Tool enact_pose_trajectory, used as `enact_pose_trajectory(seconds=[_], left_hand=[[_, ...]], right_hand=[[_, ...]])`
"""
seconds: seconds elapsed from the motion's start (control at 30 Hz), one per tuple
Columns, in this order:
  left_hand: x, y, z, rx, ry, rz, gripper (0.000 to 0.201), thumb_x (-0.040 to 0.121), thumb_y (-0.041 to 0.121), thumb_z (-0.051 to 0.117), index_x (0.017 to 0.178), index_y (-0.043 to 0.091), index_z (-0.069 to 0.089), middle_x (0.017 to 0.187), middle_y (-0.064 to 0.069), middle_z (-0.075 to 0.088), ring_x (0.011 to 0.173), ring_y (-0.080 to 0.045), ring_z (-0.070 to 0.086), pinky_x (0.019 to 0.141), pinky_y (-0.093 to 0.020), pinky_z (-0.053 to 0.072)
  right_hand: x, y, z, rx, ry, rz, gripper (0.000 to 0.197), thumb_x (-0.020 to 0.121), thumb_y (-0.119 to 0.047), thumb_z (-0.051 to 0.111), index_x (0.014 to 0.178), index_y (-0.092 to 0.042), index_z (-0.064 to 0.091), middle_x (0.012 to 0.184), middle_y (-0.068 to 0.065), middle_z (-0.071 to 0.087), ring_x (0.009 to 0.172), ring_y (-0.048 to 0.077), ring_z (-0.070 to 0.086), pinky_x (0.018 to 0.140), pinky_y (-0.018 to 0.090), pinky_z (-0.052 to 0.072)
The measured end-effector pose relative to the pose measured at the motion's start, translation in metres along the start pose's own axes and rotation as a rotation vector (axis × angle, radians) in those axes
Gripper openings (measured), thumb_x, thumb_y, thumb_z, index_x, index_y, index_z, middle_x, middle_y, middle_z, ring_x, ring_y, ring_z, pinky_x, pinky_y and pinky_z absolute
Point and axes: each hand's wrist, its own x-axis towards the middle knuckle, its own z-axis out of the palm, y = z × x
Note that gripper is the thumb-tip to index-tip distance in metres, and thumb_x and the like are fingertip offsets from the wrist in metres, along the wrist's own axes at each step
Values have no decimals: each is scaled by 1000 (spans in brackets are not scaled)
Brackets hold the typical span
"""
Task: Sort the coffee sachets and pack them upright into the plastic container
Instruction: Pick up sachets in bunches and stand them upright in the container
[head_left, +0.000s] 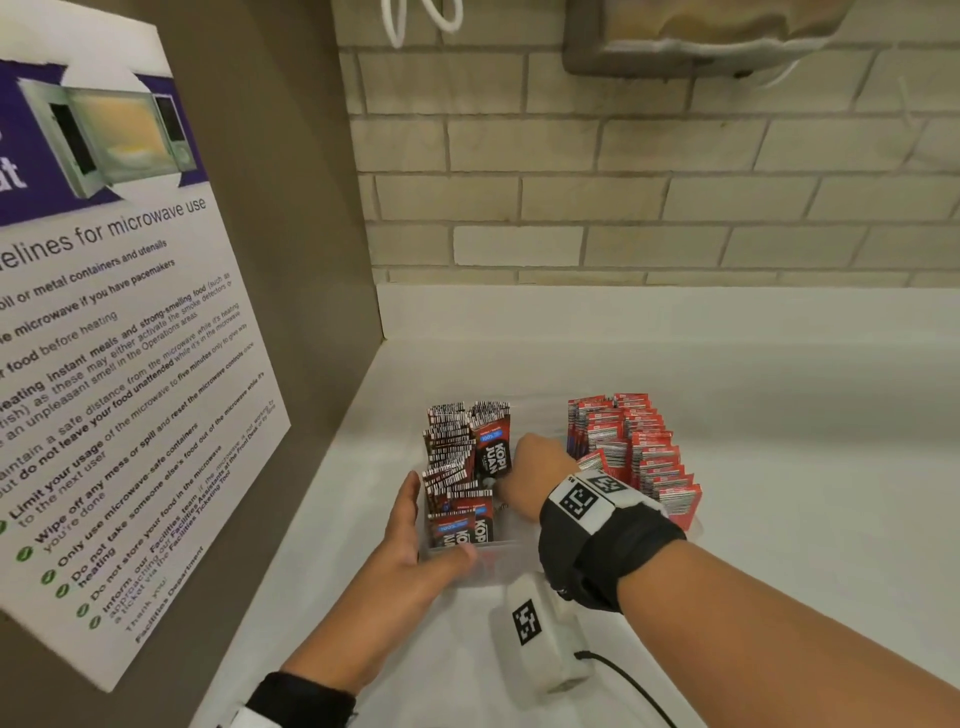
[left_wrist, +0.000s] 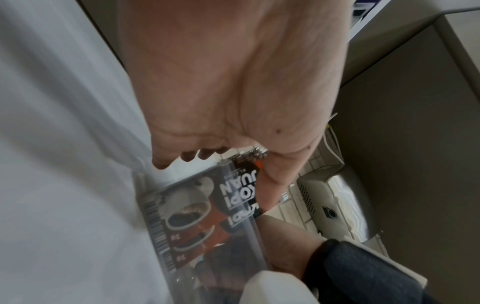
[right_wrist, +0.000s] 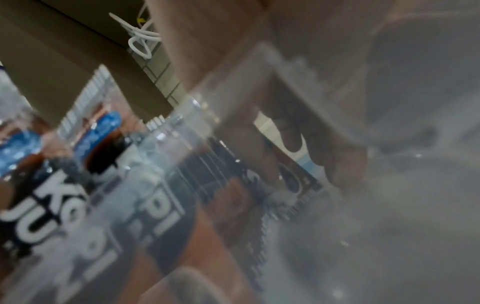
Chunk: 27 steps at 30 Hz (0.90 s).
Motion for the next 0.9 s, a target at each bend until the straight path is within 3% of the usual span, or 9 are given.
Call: enact_pose_trajectory(seconds=[0.1, 0.17, 0.27, 0.4, 0.5, 0.73, 0.9], left_hand=[[2, -5, -3, 21, -25, 31, 107, 59, 44, 70, 148, 42, 10, 131, 16, 54, 117, 0, 53, 96, -22, 42], [5, -9, -4, 32, -35, 39, 104, 60, 48, 69, 148, 42, 13, 132, 15, 55, 118, -1, 53, 102, -27, 41], [9, -13, -5, 23, -42, 45, 88, 70, 39, 62, 147, 41, 19, 128, 15, 58, 115, 2, 54, 97, -21, 42], [9, -14, -5, 13, -45, 61, 82, 71, 32, 61, 145, 39, 26, 123, 17, 63, 111, 5, 57, 91, -14, 44], [11, -13, -6, 12, -49, 54, 83, 71, 34, 60, 145, 41, 23, 124, 18, 60, 110, 9, 55, 94, -17, 41], [12, -8, -2, 14, -72, 15, 100, 63, 21, 61, 150, 36, 12, 124, 14, 61, 105, 7, 59, 104, -27, 37], [8, -9, -6, 23, -85, 8, 112, 55, 29, 70, 147, 47, 8, 126, 16, 60, 114, -2, 58, 108, -35, 38]], right_hand=[[3, 2, 1, -49, -17, -9, 24, 89, -27, 60, 99, -6, 60, 106, 10, 66, 94, 24, 63, 63, 23, 42], [5, 2, 3, -78, 3, -23, 22, 90, -27, 59, 99, -7, 60, 108, 11, 65, 98, 25, 63, 67, 24, 42], [7, 4, 6, -74, 29, -33, 24, 90, -29, 57, 100, -8, 62, 105, 10, 67, 94, 25, 64, 66, 24, 42], [9, 4, 7, -76, 30, -52, 24, 91, -30, 54, 98, -8, 61, 103, 9, 66, 92, 24, 63, 66, 25, 43], [10, 3, 7, -71, 18, -64, 23, 91, -31, 54, 96, -9, 59, 101, 10, 66, 90, 24, 62, 67, 26, 43], [11, 1, 9, -103, -3, -63, 23, 90, -30, 55, 96, -9, 60, 101, 10, 66, 91, 25, 64, 69, 27, 47], [5, -2, 1, -113, -29, -57, 20, 92, -22, 53, 100, -6, 60, 107, 12, 65, 96, 25, 63, 69, 26, 44]])
